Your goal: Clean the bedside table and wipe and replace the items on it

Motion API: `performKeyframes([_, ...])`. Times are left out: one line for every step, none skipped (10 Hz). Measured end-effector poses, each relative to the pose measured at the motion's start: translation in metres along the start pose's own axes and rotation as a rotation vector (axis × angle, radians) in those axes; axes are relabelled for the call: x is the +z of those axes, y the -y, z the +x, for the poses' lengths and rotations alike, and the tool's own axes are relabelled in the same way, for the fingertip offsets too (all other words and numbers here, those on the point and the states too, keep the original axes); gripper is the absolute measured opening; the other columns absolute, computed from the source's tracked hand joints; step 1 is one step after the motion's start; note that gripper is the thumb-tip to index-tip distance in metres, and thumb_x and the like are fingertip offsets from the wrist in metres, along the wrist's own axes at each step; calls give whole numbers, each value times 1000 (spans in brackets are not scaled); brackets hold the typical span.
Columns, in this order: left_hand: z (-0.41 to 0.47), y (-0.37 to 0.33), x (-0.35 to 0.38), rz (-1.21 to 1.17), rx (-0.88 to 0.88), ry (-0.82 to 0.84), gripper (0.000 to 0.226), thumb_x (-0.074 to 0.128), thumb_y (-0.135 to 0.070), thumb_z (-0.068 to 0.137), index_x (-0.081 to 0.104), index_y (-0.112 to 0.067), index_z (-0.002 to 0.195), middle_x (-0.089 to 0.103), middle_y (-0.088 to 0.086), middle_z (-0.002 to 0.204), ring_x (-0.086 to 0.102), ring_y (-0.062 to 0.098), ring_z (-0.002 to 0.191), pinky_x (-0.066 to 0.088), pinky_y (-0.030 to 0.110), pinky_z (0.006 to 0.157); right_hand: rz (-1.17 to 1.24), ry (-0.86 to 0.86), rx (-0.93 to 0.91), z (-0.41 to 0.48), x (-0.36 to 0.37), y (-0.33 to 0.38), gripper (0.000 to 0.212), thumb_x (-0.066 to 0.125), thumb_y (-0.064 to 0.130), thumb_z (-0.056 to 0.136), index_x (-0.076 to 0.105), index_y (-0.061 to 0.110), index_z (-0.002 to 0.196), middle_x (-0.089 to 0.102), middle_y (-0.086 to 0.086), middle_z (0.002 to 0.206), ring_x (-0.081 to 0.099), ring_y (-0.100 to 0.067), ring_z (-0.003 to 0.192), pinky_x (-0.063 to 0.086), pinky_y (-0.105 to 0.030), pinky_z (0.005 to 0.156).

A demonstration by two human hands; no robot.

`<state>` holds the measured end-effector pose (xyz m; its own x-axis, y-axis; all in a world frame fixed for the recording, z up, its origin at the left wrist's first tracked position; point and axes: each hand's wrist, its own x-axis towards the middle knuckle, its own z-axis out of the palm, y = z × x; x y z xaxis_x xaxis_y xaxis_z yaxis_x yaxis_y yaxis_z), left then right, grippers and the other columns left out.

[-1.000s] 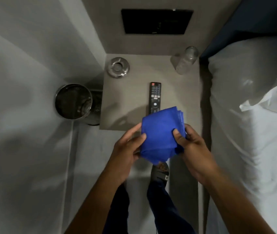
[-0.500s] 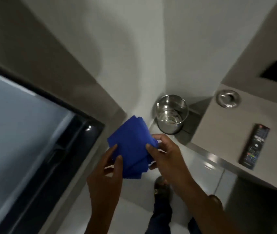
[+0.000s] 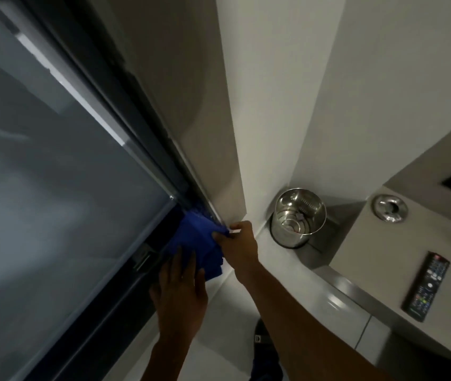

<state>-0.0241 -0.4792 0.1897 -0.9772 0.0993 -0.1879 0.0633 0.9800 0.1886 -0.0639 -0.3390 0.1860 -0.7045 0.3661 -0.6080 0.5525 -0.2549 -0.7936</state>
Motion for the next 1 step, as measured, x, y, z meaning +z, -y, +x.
performKeyframes([-7,-1,-2,28,23,3,62,66,-43,86,49,-25,142,48,11,150,44,39,137,37,66,103,-129,16,23,-4,-20,3,51,74,30,82,42,14,120,57,-7,111,62,-24,95,56,-37,80])
